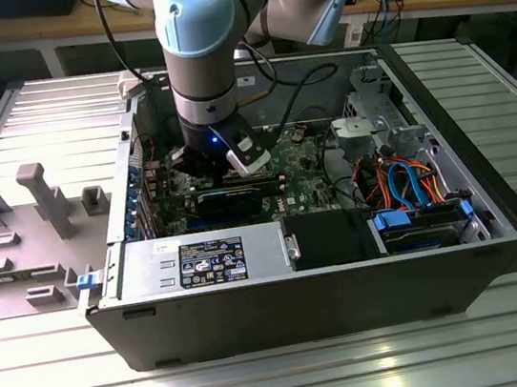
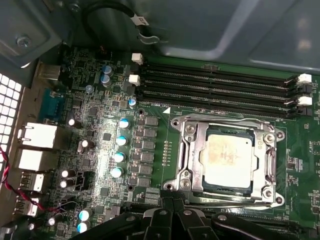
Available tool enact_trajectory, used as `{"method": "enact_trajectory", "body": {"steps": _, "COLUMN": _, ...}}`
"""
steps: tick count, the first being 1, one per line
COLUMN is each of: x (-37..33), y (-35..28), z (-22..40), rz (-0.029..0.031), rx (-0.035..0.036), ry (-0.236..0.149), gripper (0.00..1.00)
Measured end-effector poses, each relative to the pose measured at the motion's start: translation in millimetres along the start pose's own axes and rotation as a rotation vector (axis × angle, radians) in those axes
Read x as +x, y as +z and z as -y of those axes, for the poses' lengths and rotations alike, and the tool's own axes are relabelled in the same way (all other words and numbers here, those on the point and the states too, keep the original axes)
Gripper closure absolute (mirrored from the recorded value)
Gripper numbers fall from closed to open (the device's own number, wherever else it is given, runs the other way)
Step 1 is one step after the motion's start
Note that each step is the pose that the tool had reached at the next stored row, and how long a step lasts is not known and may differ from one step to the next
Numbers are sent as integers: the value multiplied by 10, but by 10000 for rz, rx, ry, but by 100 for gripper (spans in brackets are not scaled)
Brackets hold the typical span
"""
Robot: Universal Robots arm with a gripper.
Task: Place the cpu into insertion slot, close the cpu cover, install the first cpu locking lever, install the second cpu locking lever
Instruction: 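Install the second cpu locking lever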
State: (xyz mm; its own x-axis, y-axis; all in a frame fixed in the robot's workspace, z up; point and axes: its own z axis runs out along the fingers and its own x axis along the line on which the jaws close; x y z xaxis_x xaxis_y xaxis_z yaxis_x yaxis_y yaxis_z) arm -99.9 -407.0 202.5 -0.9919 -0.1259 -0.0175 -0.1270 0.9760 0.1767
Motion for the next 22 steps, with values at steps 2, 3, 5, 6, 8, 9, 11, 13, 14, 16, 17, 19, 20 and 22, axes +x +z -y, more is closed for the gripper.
{"method": "enact_trajectory", "body": {"steps": 2, "x": 2, "y": 4, "z": -17, "rz": -2, "rx": -12, "ry": -28, "gripper": 89}}
{"method": "enact_trajectory", "body": {"steps": 3, "x": 5, "y": 6, "z": -22, "rz": -5, "rx": -13, "ry": -49, "gripper": 89}}
{"method": "enact_trajectory", "body": {"steps": 5, "x": 5, "y": 7, "z": -27, "rz": -10, "rx": -15, "ry": -80, "gripper": 89}}
{"method": "enact_trajectory", "body": {"steps": 6, "x": 6, "y": 7, "z": -27, "rz": -11, "rx": -15, "ry": -88, "gripper": 89}}
{"method": "enact_trajectory", "body": {"steps": 8, "x": 6, "y": 4, "z": -29, "rz": -18, "rx": -13, "ry": -124, "gripper": 89}}
{"method": "enact_trajectory", "body": {"steps": 9, "x": 6, "y": -6, "z": -31, "rz": -16, "rx": -7, "ry": -139, "gripper": 89}}
{"method": "enact_trajectory", "body": {"steps": 11, "x": 6, "y": -25, "z": -33, "rz": -22, "rx": 9, "ry": -157, "gripper": 89}}
{"method": "enact_trajectory", "body": {"steps": 13, "x": -1, "y": -51, "z": -38, "rz": -28, "rx": 27, "ry": -172, "gripper": 89}}
{"method": "enact_trajectory", "body": {"steps": 14, "x": -10, "y": -59, "z": -38, "rz": -29, "rx": 38, "ry": -176, "gripper": 89}}
{"method": "enact_trajectory", "body": {"steps": 16, "x": -40, "y": -86, "z": -39, "rz": -41, "rx": 83, "ry": -180, "gripper": 89}}
{"method": "enact_trajectory", "body": {"steps": 17, "x": -57, "y": -101, "z": -39, "rz": -53, "rx": 117, "ry": -179, "gripper": 89}}
{"method": "enact_trajectory", "body": {"steps": 19, "x": -70, "y": -113, "z": -39, "rz": -61, "rx": 128, "ry": -181, "gripper": 89}}
{"method": "enact_trajectory", "body": {"steps": 20, "x": -71, "y": -118, "z": -36, "rz": -61, "rx": 129, "ry": -181, "gripper": 89}}
{"method": "enact_trajectory", "body": {"steps": 22, "x": -69, "y": -125, "z": -21, "rz": -63, "rx": 129, "ry": -182, "gripper": 89}}
